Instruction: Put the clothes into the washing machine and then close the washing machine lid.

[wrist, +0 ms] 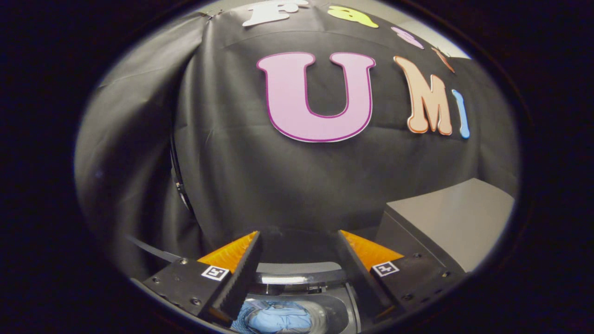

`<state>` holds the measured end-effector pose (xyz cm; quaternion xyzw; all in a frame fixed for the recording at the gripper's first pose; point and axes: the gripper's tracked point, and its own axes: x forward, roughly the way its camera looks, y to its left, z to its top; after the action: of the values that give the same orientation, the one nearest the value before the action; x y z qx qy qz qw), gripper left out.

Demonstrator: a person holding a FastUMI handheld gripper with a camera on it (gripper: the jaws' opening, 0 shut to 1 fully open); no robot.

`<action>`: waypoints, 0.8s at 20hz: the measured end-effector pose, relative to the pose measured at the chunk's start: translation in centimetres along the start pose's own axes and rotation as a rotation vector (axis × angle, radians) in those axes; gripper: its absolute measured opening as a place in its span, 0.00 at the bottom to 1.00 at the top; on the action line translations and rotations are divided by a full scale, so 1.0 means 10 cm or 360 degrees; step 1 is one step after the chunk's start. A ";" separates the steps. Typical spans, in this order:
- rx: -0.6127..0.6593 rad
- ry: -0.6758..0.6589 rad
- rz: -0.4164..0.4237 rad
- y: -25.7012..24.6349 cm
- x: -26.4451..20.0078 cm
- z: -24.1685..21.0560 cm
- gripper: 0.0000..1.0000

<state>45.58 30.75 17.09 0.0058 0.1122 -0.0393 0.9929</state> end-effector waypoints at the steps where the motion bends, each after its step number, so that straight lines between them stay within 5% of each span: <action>1: 0.0001 0.0007 -0.0005 0.00 -0.04 -0.04 0.96; 16: 0.0027 0.0053 0.0065 0.10 -0.17 -0.40 0.97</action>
<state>43.14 31.97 13.58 0.0173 0.1283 -0.0198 0.9914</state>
